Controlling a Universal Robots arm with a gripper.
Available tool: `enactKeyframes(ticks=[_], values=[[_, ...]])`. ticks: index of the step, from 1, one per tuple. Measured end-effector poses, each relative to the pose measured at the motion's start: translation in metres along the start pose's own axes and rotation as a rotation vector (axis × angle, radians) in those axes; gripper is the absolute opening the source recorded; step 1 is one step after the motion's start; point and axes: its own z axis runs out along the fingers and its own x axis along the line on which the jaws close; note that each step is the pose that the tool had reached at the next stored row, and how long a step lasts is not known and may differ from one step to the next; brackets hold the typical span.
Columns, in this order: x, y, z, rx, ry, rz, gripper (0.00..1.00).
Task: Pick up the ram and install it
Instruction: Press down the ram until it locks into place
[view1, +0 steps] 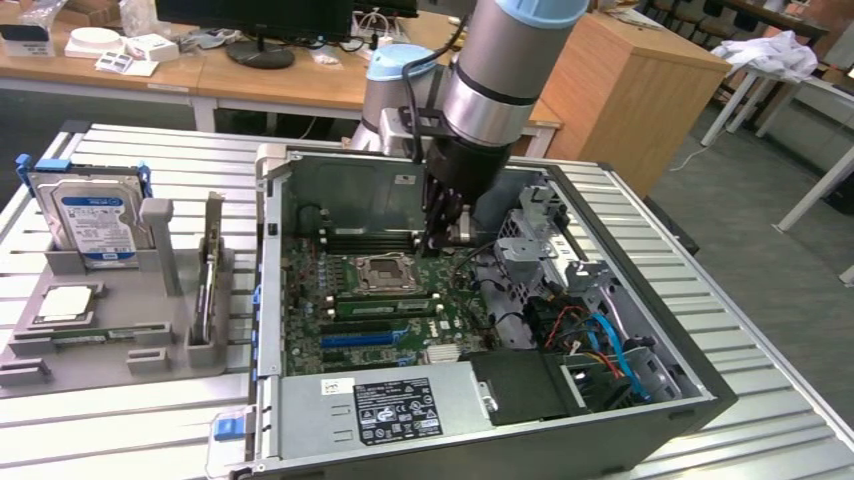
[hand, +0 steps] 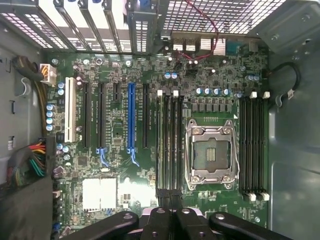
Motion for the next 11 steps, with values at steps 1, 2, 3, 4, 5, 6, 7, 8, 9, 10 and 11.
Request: enactKeyframes(ticks=[1, 2, 3, 4, 5, 6, 7, 8, 9, 10, 11], values=[[0.0001, 0.0000, 0.0005, 0.0000, 0.0002, 0.000, 0.11], [0.0001, 0.0000, 0.0011, 0.0000, 0.0001, 0.000, 0.11], [0.0002, 0.0000, 0.0017, 0.0000, 0.0000, 0.000, 0.11], [0.0002, 0.0000, 0.0021, 0.0000, 0.0001, 0.000, 0.11], [0.0002, -0.0001, 0.0026, -0.0001, 0.0002, 0.000, 0.11], [0.0003, -0.0001, 0.0031, 0.0000, 0.0002, 0.000, 0.11], [0.0004, -0.0001, 0.0036, 0.0000, 0.0002, 0.000, 0.11], [0.0004, -0.0001, 0.0041, 0.0000, 0.0003, 0.000, 0.11], [0.0004, -0.0001, 0.0046, 0.0000, 0.0004, 0.000, 0.11], [0.0005, -0.0001, 0.0050, 0.0000, 0.0005, 0.000, 0.11], [0.0005, -0.0001, 0.0055, 0.0000, 0.0006, 0.000, 0.11]])
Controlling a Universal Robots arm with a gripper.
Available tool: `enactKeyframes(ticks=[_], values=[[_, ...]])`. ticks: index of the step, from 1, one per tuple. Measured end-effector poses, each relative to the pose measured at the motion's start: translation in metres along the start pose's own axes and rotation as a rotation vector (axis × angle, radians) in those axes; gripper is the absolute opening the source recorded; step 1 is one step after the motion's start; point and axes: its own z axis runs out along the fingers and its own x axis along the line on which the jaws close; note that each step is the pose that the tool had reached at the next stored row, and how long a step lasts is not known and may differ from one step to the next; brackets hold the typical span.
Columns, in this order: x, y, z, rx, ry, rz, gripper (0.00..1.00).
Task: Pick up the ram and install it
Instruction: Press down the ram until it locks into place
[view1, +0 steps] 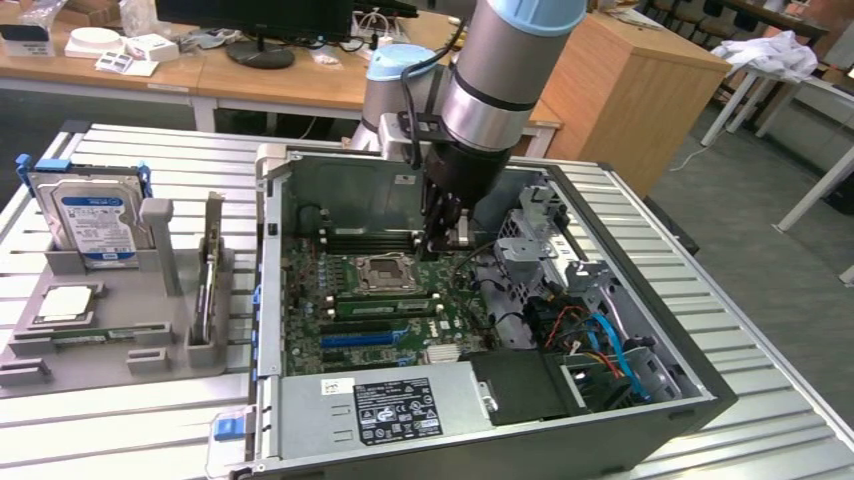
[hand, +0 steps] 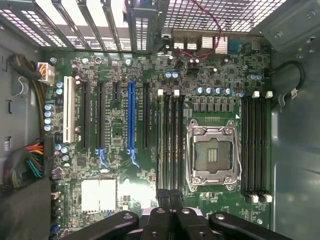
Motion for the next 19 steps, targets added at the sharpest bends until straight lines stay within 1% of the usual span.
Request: enactKeyframes(ticks=[19], values=[[0.001, -0.0004, 0.0145, 0.0000, 0.0001, 0.000, 0.11]])
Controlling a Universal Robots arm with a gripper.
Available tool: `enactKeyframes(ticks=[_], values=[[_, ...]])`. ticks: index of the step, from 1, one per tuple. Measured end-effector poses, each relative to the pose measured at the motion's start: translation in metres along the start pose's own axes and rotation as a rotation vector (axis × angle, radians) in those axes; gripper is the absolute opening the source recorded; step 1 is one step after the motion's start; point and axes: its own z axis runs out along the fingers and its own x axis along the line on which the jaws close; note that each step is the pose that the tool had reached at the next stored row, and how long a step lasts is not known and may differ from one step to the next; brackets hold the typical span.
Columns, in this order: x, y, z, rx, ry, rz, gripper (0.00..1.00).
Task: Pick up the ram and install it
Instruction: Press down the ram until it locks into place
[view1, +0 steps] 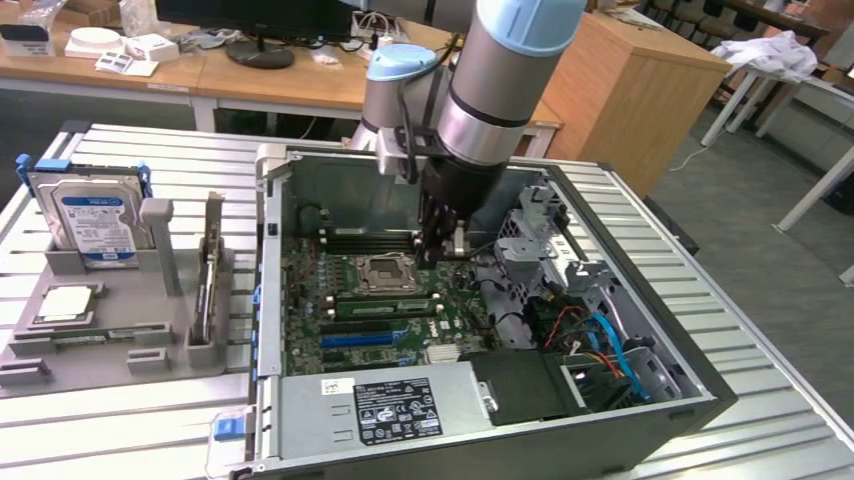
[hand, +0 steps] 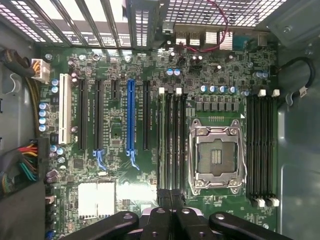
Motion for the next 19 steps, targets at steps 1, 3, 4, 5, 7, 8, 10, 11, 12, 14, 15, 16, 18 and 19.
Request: enactKeyframes(ticks=[1, 3, 4, 5, 7, 8, 10, 11, 12, 14, 15, 16, 18, 19], values=[[0.0001, 0.0000, 0.0009, -0.0001, 0.0001, 0.000, 0.11], [0.0002, -0.0001, 0.0027, -0.0001, 0.0000, 0.000, 0.11], [0.0003, -0.0001, 0.0036, 0.0000, 0.0000, 0.000, 0.11], [0.0004, -0.0001, 0.0043, -0.0001, 0.0000, 0.000, 0.11], [0.0005, -0.0001, 0.0058, -0.0001, 0.0000, 0.000, 0.11], [0.0006, -0.0002, 0.0063, -0.0001, 0.0000, 0.000, 0.11], [0.0006, -0.0001, 0.0063, -0.0001, 0.0003, 0.000, 0.11], [0.0006, -0.0001, 0.0063, -0.0001, 0.0003, 0.000, 0.11], [0.0006, -0.0001, 0.0064, -0.0001, 0.0002, 0.000, 0.11], [0.0006, -0.0002, 0.0064, -0.0001, 0.0001, 0.000, 0.11], [0.0006, -0.0002, 0.0064, -0.0001, 0.0001, 0.000, 0.11], [0.0006, -0.0004, 0.0064, -0.0001, 0.0001, 0.000, 0.11], [0.0006, -0.0021, 0.0065, 0.0000, -0.0001, 0.000, 0.11], [0.0006, -0.0035, 0.0064, -0.0001, -0.0001, 0.000, 0.11]])
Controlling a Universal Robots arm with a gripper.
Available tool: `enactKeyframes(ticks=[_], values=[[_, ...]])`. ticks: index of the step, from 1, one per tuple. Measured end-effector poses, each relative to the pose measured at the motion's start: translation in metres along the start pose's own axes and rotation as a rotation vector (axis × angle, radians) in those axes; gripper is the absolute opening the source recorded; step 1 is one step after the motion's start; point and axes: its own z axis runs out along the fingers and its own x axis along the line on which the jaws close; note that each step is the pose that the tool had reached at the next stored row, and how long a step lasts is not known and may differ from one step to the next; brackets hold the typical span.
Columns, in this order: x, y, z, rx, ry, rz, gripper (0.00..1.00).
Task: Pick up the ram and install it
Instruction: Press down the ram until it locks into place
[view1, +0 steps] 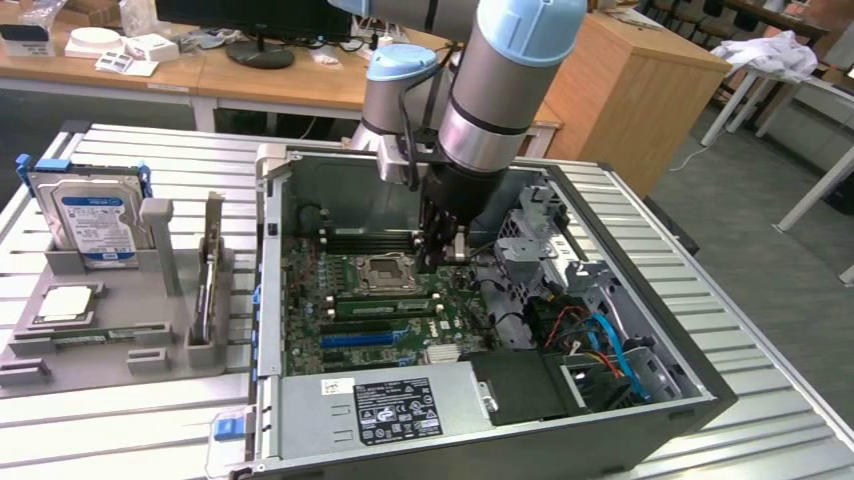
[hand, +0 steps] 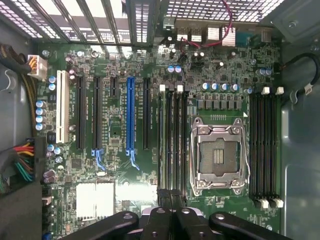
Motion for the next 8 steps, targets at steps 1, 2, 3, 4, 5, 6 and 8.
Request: enactKeyframes(ticks=[1, 2, 3, 4, 5, 6, 8], values=[[0.000, -0.0016, -0.0001, -0.0001, 0.0002, 0.000, 0.11], [0.000, -0.0033, -0.0001, -0.0001, 0.0001, 0.000, 0.11], [0.000, -0.0049, -0.0002, -0.0001, 0.0001, 0.000, 0.11], [0.000, -0.0063, -0.0002, -0.0001, 0.0001, 0.000, 0.11], [0.000, -0.0077, -0.0003, -0.0001, 0.0002, 0.000, 0.11], [0.000, -0.0091, -0.0003, -0.0001, 0.0001, 0.000, 0.11], [0.000, -0.0119, -0.0003, -0.0001, 0.0001, 0.000, 0.11]])
